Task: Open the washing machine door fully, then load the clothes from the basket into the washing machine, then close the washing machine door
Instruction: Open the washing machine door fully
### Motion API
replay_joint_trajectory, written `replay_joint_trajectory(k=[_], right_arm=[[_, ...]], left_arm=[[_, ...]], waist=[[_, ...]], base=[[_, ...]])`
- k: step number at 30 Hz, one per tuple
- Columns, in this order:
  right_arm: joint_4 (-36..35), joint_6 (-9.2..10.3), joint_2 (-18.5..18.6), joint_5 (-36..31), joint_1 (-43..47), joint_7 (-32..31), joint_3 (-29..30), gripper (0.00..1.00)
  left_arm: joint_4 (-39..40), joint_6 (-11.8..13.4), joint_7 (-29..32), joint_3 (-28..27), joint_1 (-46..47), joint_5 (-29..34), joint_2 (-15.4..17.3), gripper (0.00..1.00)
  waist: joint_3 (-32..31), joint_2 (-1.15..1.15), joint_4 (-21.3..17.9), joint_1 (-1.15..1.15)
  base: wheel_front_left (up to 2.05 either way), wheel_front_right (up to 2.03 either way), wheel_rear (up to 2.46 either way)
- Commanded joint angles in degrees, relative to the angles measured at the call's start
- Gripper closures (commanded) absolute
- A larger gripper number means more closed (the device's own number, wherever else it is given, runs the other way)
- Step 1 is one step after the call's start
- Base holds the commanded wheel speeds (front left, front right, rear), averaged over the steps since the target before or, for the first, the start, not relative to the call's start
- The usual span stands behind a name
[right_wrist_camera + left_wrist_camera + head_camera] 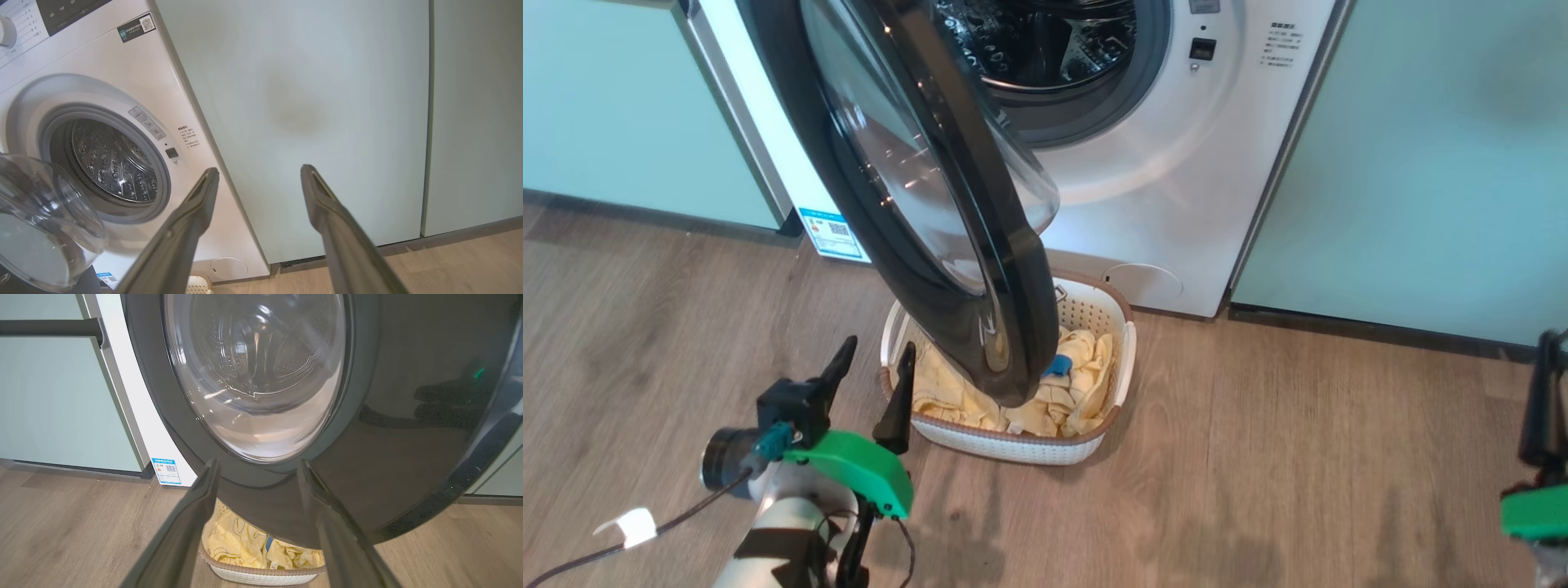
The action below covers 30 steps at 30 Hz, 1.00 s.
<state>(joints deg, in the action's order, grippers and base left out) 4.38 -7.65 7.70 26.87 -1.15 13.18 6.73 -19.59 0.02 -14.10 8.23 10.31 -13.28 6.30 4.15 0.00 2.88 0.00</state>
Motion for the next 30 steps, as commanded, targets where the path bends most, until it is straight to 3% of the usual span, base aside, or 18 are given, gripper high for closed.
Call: replay_joint_trajectory(k=[1,7,14,30], right_arm=[[-3.46,0.16,-0.11,-3.03,0.14,-0.34,-0.21,0.0],[-7.55,0.16,-2.69,-10.58,5.46,-2.13,0.81,0.0],[-10.0,0.16,-4.17,-14.01,9.27,-3.32,0.42,0.0],[-11.05,0.16,-4.8,-14.41,10.95,-3.58,0.76,0.0]], left_arm=[[2.14,0.37,0.09,-2.26,1.45,-0.43,1.54,0.0],[2.74,0.73,0.41,-2.42,0.74,-0.93,1.94,0.0],[3.45,1.2,0.68,-2.4,0.31,-1.31,2.08,0.0],[3.64,1.79,0.65,-2.08,0.63,-2.1,2.57,0.0]], waist=[[-0.15,0.0,-0.21,0.0],[-0.55,0.0,-0.91,0.0],[-0.45,0.0,-1.28,0.0],[-0.06,0.0,-1.4,0.0]], base=[[0.0,0.0,0.0],[0.0,0.0,0.0],[0.0,0.0,0.0],[0.0,0.0,0.0]])
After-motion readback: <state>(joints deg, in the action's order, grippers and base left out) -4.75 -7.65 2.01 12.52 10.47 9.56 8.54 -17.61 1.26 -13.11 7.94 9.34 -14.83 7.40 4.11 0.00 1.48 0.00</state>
